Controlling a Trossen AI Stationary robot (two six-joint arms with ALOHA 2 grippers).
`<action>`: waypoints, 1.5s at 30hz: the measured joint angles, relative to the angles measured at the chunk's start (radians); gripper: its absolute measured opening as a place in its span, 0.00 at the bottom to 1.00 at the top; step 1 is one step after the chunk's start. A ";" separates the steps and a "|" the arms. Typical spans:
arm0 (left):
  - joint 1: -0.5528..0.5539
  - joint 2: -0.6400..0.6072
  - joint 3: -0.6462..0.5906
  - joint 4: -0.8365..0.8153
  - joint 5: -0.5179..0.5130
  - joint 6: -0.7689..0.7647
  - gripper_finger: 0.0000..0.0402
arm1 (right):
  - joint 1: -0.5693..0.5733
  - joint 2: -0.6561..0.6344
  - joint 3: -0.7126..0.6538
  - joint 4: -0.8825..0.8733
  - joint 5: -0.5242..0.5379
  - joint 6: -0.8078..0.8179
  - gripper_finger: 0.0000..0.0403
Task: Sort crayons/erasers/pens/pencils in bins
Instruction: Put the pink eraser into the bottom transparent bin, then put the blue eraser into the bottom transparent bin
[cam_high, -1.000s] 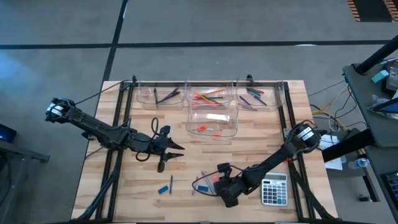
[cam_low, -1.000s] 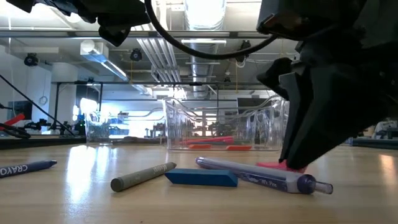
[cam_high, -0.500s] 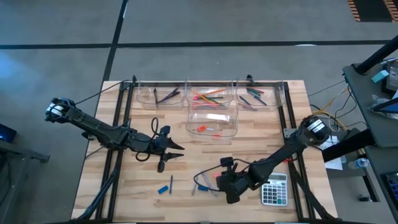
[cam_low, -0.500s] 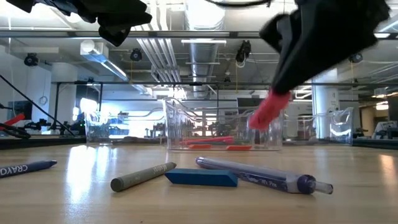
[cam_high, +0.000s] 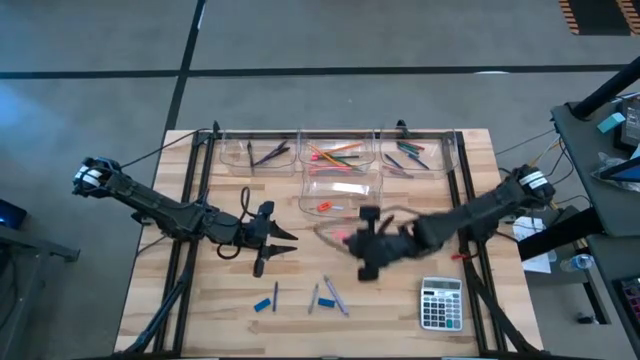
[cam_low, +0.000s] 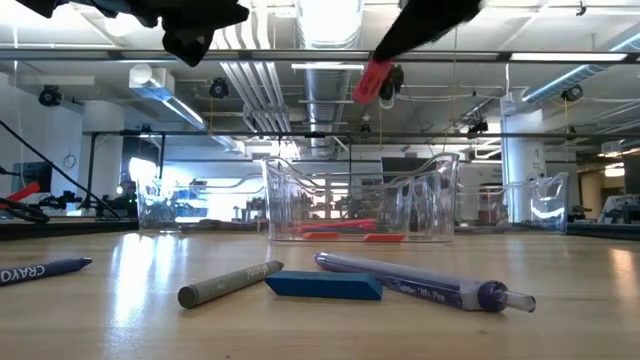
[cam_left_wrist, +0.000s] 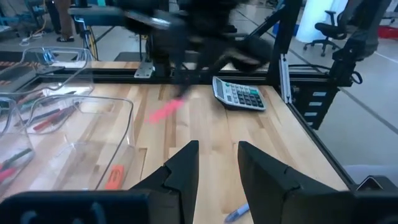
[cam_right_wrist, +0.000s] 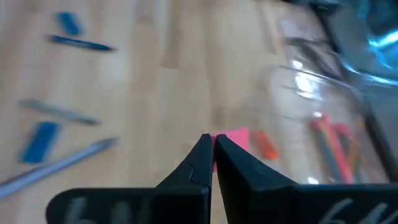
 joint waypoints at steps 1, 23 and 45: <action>0.000 0.000 0.000 0.000 0.000 -0.011 0.24 | -0.035 -0.007 -0.008 0.002 -0.007 -0.012 0.02; -0.004 0.000 -0.006 0.001 -0.001 -0.046 0.24 | -0.291 -0.052 -0.045 0.005 -0.158 0.011 0.33; -0.361 0.449 0.505 -1.020 0.024 -0.673 0.24 | 0.339 -0.011 -0.107 0.132 0.265 0.158 0.34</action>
